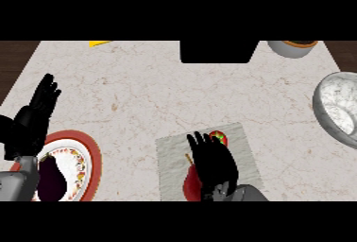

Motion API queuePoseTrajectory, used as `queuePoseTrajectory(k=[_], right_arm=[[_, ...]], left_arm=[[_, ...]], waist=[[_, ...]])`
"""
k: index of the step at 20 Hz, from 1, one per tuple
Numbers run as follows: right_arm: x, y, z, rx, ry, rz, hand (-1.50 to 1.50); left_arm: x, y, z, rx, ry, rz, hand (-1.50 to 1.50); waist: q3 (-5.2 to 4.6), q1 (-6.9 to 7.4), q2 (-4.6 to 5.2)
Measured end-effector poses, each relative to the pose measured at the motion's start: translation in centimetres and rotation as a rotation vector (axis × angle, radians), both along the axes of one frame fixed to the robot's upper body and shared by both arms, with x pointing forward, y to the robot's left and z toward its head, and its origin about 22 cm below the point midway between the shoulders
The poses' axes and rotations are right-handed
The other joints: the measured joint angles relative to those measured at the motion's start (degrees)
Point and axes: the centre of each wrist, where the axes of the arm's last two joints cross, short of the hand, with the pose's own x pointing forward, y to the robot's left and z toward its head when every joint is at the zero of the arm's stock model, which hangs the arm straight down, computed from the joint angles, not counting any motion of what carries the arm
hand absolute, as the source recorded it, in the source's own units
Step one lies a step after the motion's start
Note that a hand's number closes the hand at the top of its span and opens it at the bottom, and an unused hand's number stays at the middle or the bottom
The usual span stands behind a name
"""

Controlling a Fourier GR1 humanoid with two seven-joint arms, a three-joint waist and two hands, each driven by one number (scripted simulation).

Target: Pick the pear from the placemat and place it in the bowl

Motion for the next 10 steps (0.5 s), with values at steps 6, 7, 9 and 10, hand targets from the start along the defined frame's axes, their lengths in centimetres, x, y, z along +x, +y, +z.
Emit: queuePoseTrajectory(k=[6,7,9,10], right_arm=[[-0.1,0.7,-2.3,-0.018,0.032,-0.016,-1.50],[0.0,0.6,-2.3,-0.014,0.026,-0.021,-1.50],[-0.2,0.6,-3.1,-0.017,0.018,-0.028,-1.50],[-0.4,0.6,-3.1,-0.020,0.014,-0.028,-1.50]], left_arm=[[-0.2,-0.4,0.5,-0.004,0.004,-0.001,0.00],[-0.5,-0.5,0.6,-0.003,0.003,-0.001,0.00],[-0.2,-0.1,0.5,-0.005,0.006,0.001,0.00],[0.1,-0.1,0.2,-0.002,0.004,0.001,0.00]], waist=[[0.01,0.08,0.00],[0.01,0.09,0.01],[0.00,0.05,-0.01],[0.00,-0.01,-0.01]])
